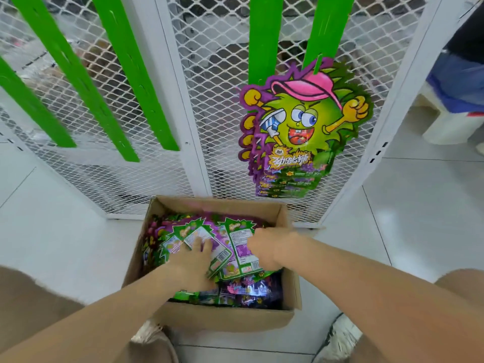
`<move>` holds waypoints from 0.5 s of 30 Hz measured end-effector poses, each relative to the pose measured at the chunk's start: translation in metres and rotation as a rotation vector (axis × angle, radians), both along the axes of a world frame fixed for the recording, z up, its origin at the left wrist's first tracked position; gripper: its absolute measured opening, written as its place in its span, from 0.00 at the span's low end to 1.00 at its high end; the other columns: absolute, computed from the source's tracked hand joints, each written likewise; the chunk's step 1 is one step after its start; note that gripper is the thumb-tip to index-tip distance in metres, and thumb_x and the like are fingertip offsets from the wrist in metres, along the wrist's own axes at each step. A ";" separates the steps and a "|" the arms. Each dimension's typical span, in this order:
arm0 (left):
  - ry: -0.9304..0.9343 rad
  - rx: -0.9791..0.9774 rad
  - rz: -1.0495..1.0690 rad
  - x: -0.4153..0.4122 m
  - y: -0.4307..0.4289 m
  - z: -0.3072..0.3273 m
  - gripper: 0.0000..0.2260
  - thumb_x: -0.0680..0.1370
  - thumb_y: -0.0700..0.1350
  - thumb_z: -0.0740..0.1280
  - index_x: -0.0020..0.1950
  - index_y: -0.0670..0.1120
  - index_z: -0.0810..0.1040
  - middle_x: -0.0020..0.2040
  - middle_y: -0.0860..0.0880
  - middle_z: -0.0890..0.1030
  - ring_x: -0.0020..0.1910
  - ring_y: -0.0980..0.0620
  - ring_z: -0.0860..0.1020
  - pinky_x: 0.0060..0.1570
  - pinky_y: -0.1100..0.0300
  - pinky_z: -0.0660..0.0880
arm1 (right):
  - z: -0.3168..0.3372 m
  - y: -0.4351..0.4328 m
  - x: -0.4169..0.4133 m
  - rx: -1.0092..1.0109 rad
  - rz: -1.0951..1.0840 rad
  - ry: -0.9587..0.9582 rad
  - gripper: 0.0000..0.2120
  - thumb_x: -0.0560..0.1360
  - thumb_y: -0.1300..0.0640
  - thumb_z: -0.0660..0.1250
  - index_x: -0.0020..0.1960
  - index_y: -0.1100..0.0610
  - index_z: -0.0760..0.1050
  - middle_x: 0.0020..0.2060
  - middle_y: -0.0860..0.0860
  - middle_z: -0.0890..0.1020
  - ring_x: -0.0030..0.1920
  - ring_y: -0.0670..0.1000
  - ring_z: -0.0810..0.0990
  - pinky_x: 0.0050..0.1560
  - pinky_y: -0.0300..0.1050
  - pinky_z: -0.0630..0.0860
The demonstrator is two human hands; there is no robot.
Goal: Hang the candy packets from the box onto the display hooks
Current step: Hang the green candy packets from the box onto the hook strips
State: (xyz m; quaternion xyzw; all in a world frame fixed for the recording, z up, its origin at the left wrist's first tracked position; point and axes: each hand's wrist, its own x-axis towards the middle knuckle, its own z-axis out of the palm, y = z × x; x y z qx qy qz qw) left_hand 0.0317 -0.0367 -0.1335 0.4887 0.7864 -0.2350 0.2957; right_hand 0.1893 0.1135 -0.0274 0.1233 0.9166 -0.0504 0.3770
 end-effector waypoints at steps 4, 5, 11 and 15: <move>0.117 0.116 -0.137 0.017 -0.013 -0.013 0.45 0.78 0.57 0.75 0.83 0.44 0.50 0.82 0.38 0.56 0.74 0.26 0.66 0.71 0.37 0.72 | 0.005 -0.006 -0.016 -0.031 0.063 -0.010 0.10 0.82 0.63 0.63 0.42 0.57 0.70 0.40 0.53 0.73 0.33 0.50 0.69 0.30 0.47 0.68; 0.090 0.116 -0.150 0.021 -0.011 -0.007 0.41 0.79 0.52 0.74 0.82 0.44 0.53 0.80 0.40 0.59 0.73 0.27 0.67 0.69 0.39 0.73 | 0.009 -0.004 -0.022 -0.045 0.064 0.003 0.12 0.83 0.63 0.62 0.41 0.56 0.67 0.39 0.53 0.72 0.34 0.50 0.69 0.31 0.47 0.69; -0.158 0.480 0.066 0.002 0.025 0.072 0.21 0.75 0.44 0.60 0.69 0.51 0.75 0.61 0.46 0.82 0.61 0.40 0.82 0.55 0.45 0.81 | 0.042 0.021 -0.049 -0.010 0.003 0.130 0.06 0.81 0.64 0.64 0.57 0.60 0.74 0.46 0.55 0.75 0.39 0.52 0.76 0.32 0.45 0.71; -0.210 0.777 0.429 -0.012 0.041 0.154 0.13 0.79 0.39 0.63 0.59 0.46 0.85 0.54 0.42 0.85 0.56 0.40 0.81 0.52 0.51 0.77 | 0.070 0.047 -0.045 -0.056 -0.231 0.292 0.07 0.83 0.59 0.63 0.47 0.60 0.71 0.50 0.59 0.78 0.41 0.54 0.72 0.35 0.44 0.67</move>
